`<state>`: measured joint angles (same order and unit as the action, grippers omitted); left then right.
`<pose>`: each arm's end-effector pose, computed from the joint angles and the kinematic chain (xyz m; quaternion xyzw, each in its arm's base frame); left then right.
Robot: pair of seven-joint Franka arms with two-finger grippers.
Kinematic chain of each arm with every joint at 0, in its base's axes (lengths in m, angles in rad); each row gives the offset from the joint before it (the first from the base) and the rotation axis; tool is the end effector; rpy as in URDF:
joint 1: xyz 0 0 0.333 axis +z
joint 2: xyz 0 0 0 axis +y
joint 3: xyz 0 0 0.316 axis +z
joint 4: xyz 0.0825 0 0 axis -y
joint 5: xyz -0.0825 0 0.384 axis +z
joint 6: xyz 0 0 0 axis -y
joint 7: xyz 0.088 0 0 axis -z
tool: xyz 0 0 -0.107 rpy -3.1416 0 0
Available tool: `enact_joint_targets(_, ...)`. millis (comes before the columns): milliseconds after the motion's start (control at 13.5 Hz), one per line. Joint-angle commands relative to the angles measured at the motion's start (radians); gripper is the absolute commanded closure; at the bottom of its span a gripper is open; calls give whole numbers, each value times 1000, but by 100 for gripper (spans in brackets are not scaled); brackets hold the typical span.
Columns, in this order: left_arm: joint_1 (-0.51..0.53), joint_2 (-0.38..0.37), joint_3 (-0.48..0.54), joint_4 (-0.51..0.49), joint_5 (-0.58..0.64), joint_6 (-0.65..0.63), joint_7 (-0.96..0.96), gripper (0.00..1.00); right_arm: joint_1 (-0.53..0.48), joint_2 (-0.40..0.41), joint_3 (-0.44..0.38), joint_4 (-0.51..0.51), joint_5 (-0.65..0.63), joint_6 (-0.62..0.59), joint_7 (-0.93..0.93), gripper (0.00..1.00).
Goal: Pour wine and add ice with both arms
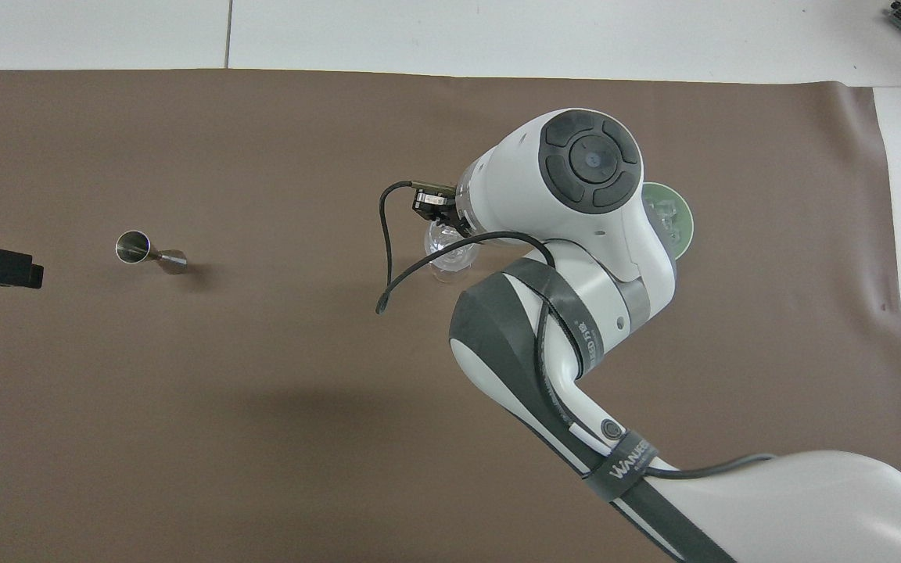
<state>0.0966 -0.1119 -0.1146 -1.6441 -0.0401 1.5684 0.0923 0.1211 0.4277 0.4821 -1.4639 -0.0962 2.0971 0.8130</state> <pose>0.5190 -0.0173 0.6494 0.9982 -0.0553 0.0182 0.0130 0.6082 0.3453 0.4839 -0.9840 0.1156 -0.0639 0.1197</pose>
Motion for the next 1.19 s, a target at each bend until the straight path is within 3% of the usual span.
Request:
enact_joint_targets(0, 3, -22, 4, -17, 8, -10, 14, 0, -12, -17, 7, -10, 16, -19, 18, 82)
enact_joint_targets(1114, 3, -26, 6, -25, 6, -15, 4, 0, -12, -17, 7, -10, 18, -17, 20, 71)
